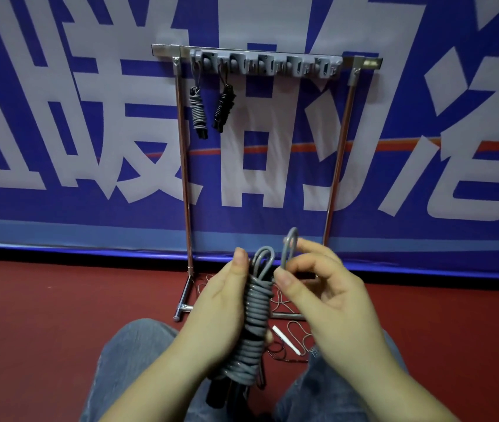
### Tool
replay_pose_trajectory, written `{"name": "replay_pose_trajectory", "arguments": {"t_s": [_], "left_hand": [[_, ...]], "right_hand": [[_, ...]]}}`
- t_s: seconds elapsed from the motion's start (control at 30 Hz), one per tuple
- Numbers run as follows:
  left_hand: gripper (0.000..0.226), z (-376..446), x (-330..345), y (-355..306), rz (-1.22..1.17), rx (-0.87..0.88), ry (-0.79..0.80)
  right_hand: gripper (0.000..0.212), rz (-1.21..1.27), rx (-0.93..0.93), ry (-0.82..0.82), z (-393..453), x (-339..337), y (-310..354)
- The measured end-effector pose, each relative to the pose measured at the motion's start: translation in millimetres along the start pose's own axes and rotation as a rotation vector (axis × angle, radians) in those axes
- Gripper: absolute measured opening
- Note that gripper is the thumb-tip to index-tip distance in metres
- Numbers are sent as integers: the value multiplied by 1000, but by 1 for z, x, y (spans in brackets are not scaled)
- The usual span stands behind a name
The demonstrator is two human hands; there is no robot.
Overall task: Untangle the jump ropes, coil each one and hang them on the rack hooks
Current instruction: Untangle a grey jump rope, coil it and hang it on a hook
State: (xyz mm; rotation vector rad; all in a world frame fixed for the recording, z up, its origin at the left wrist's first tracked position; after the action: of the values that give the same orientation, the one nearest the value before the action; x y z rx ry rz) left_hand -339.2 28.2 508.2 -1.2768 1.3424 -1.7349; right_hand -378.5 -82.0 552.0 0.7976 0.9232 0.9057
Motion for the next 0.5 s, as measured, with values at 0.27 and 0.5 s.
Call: {"name": "replay_pose_trajectory", "arguments": {"t_s": [0.27, 0.5], "left_hand": [[47, 3, -2, 1, -180, -5, -25], [58, 3, 0, 6, -216, -32, -50]], "right_hand": [[19, 274, 44, -52, 0, -1, 7], [29, 55, -92, -40, 0, 1, 22]]}}
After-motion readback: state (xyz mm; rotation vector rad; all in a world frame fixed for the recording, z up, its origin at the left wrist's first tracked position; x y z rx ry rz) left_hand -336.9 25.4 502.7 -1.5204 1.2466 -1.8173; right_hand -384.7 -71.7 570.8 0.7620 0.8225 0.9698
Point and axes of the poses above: each hand's wrist, its own z-axis towards the middle knuckle, its own x-axis out of the palm, y = z × x, the point moved 10 cm from there along z, towards the middle knuckle, and after that the axes turned 15 degrees about -z, right-handed, at the moved point
